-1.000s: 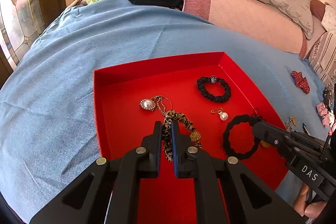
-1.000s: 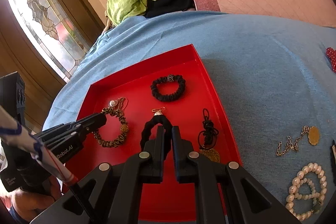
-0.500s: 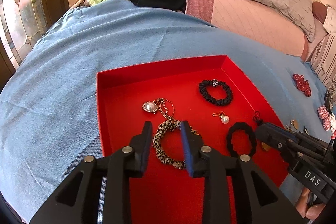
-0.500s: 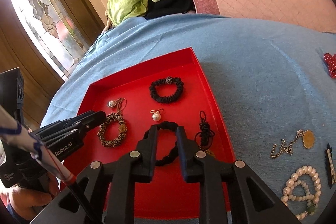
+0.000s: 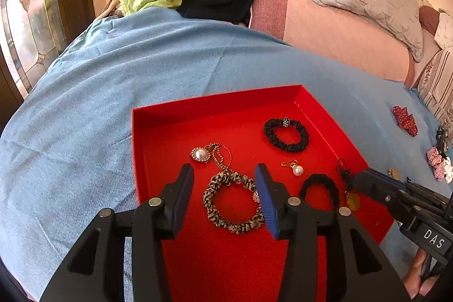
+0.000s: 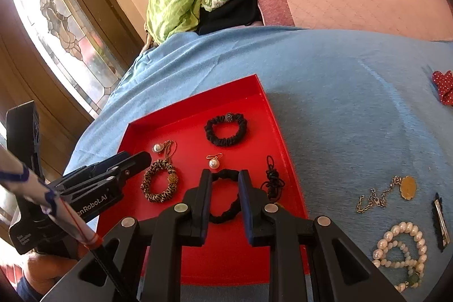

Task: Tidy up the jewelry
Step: 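Move both tools back to the remaining jewelry on the bedspread, then grasp the silver hair clip with the right tool while the left tool grasps the green-bead pearl bracelet, then carry the pearl bracelet and hair clip over the red tray with both tools, then open both tools to release the pearl bracelet and hair clip in the tray, then grasp the white pearl bracelet with the left tool while the right tool grasps the gold medallion pendant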

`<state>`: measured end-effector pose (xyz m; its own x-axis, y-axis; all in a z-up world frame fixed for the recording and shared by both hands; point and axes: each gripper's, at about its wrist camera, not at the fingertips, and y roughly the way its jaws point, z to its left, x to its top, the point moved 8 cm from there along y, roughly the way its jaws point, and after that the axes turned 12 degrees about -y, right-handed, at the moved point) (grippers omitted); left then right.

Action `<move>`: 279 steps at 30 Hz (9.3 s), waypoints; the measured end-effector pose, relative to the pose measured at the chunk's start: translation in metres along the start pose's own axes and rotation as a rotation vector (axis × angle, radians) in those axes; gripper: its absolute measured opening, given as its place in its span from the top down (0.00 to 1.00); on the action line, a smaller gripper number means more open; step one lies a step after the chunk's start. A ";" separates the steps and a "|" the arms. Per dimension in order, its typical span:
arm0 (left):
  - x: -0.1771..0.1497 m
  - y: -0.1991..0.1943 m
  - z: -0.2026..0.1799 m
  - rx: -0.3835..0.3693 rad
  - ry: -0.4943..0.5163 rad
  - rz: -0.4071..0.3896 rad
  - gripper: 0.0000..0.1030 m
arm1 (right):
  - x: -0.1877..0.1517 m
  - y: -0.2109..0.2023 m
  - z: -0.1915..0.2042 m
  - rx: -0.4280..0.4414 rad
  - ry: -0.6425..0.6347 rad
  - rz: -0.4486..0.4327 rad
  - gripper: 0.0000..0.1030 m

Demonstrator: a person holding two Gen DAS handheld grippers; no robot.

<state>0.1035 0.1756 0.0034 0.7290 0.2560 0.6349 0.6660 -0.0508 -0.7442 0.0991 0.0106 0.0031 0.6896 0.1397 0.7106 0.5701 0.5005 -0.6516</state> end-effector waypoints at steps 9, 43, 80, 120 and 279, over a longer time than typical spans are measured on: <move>0.002 -0.003 -0.004 0.000 -0.002 -0.016 0.52 | 0.003 -0.013 -0.009 -0.005 0.013 -0.015 0.76; -0.064 -0.007 -0.182 -0.350 0.281 0.144 0.51 | -0.077 -0.110 -0.188 -0.223 0.156 0.114 0.76; -0.171 -0.001 -0.273 -0.425 0.691 0.265 0.70 | -0.077 -0.119 -0.193 -0.246 0.084 0.110 0.89; -0.062 -0.051 -0.236 -0.610 0.351 0.068 0.89 | -0.045 -0.124 -0.150 -0.211 -0.081 0.028 0.89; -0.108 -0.048 -0.249 -0.483 0.369 0.060 0.95 | -0.034 -0.093 -0.172 -0.060 0.180 0.041 0.79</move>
<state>0.0325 -0.0900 0.0227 0.7166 -0.1079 0.6891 0.5558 -0.5086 -0.6576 0.0991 -0.1876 -0.0063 0.7787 0.0011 0.6274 0.5615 0.4450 -0.6977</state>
